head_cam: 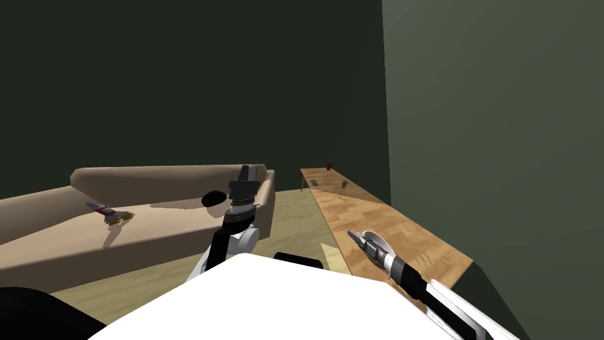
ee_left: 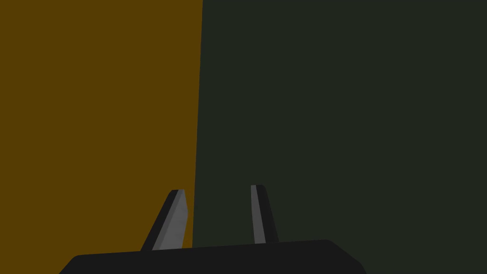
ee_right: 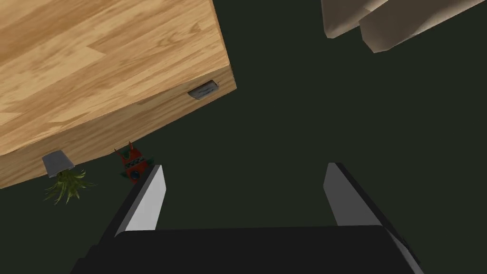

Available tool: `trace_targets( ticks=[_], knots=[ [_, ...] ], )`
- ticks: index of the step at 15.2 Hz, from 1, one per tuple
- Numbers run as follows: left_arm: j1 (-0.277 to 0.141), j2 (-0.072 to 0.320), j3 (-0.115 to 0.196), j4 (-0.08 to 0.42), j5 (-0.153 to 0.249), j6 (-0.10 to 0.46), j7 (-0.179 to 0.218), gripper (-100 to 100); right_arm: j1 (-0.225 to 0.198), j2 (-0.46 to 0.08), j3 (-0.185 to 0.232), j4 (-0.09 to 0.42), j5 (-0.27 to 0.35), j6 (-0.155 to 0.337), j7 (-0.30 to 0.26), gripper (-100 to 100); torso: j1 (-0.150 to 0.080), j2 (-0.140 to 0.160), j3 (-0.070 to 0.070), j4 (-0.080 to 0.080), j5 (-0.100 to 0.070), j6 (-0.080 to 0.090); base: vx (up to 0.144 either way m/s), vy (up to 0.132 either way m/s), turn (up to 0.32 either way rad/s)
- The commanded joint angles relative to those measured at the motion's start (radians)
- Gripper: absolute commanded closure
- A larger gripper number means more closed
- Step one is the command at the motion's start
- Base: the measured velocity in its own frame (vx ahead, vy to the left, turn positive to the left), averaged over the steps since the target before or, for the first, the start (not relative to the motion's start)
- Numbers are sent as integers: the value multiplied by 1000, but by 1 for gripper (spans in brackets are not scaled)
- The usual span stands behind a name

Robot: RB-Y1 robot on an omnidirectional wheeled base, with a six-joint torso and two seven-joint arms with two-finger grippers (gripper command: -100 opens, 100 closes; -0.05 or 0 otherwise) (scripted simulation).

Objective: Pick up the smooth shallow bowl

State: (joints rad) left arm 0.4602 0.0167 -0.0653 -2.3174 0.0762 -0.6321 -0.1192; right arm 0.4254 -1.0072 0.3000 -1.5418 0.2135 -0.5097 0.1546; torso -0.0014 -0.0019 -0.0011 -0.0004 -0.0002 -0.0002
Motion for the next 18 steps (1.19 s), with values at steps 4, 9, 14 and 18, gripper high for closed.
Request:
trace_targets(
  ticks=[4,9,14,18],
  knots=[
    [0,0,0,0,0,0,0,0,14,-111,53,80,35,17,-3,-100,0,0,0,0,0,0,22,-7,129],
    [0,0,0,0,0,0,0,0,20,-185,97,158,61,21,-5,-100,1,-1,-1,0,0,0,28,0,126],
    [0,0,0,0,0,0,0,0,32,-266,167,251,97,23,-9,-100,3,-2,-1,0,1,0,33,20,123],
    [0,0,0,0,0,0,0,0,46,-322,236,325,129,24,-13,-100,5,-3,-2,-1,1,0,53,52,158]
  ],
)
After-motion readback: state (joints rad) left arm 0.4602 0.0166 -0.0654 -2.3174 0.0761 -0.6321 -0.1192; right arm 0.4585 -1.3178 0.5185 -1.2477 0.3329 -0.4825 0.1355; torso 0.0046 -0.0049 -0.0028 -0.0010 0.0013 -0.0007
